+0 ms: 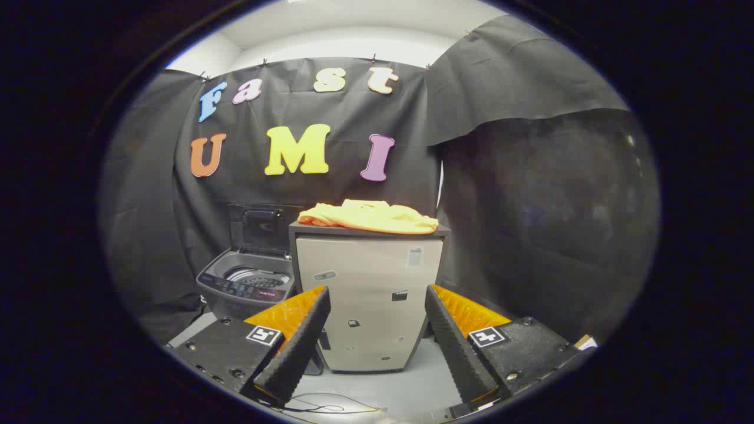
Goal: Put the clothes into the washing machine and then close the washing machine lid.
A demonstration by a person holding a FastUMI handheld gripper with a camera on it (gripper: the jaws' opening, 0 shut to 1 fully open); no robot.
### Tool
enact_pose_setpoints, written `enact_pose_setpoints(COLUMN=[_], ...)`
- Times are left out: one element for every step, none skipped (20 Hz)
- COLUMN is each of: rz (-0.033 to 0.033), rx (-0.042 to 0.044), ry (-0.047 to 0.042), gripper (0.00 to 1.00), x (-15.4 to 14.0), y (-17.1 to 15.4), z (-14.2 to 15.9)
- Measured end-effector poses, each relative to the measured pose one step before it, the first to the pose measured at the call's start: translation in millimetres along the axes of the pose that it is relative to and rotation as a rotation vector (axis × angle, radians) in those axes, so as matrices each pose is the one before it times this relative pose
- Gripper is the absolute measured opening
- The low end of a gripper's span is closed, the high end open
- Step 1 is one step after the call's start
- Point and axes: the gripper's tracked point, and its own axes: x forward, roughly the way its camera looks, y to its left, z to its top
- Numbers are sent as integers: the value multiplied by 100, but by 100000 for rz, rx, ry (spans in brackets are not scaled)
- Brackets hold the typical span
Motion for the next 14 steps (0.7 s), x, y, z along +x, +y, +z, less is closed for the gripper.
enact_pose_setpoints(rz=[-357, -151, -121, -86, 65, -49, -51, -192, -29, -320, -155, -104, -236, -506], rx=[-380, -211, 117, 231, 186, -61, -249, -130, 121, 183, 83, 130, 45, 15], ry=[66, 242, 8, 317, 179, -183, -199, -88, -105, 162, 539, 134, -33, -58], gripper=[100, 100, 100, 100, 100, 100, 100, 100, 100, 100, 100, 100, 100, 100], x=[-82, -75, 1, -83, -117, -198, 25, -30, -143, -107, 23, -90, -177, -9], y=[10, 65, 136, 84, 92, 110, 125, 67, 190, 81, 59, 45, 54, -38], z=[-45, 37, 41, -26, -111, 161, 69, 136, 42, 57, -107, 30, 257, 306])
